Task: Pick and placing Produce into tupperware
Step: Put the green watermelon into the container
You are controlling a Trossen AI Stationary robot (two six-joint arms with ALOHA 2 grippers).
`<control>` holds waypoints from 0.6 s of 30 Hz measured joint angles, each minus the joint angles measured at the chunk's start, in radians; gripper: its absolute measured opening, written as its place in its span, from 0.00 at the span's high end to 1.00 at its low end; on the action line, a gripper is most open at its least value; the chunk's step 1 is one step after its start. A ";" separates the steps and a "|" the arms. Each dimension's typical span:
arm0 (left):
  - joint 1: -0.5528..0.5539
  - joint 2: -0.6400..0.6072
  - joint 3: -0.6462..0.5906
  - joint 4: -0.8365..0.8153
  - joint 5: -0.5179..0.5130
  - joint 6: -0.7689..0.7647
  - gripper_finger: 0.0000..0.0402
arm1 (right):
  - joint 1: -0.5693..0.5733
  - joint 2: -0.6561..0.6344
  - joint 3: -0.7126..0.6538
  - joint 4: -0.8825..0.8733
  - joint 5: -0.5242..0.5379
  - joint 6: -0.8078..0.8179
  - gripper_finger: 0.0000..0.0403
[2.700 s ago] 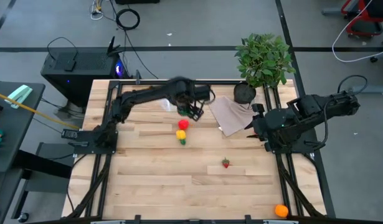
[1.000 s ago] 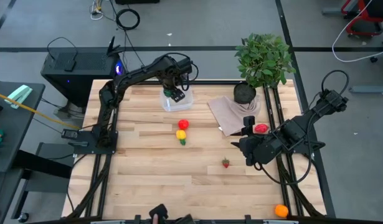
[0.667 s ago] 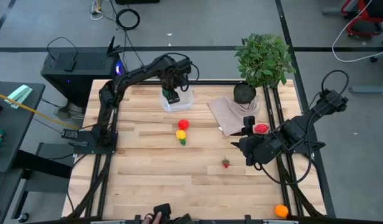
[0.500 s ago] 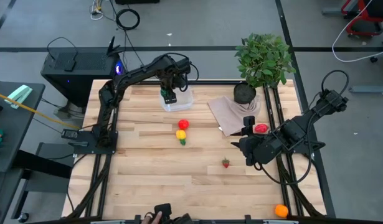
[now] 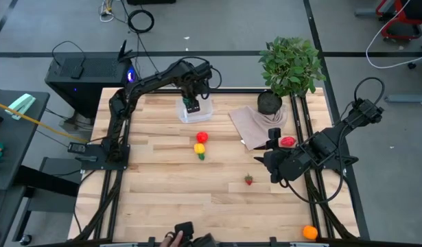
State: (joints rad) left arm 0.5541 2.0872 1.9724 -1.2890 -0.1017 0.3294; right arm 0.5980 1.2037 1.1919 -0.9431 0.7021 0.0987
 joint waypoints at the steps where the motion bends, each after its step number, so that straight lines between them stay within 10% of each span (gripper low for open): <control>1: 0.000 0.001 -0.001 0.008 0.009 -0.001 0.28 | 0.000 0.000 0.000 0.000 0.000 0.003 0.61; 18: -0.019 0.009 -0.242 0.077 -0.006 -0.030 0.25 | 0.000 0.000 0.000 -0.001 -0.004 0.004 0.61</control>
State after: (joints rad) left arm 0.5346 2.0964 1.7304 -1.2118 -0.1078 0.2997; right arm 0.5980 1.2037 1.1919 -0.9436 0.6983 0.1028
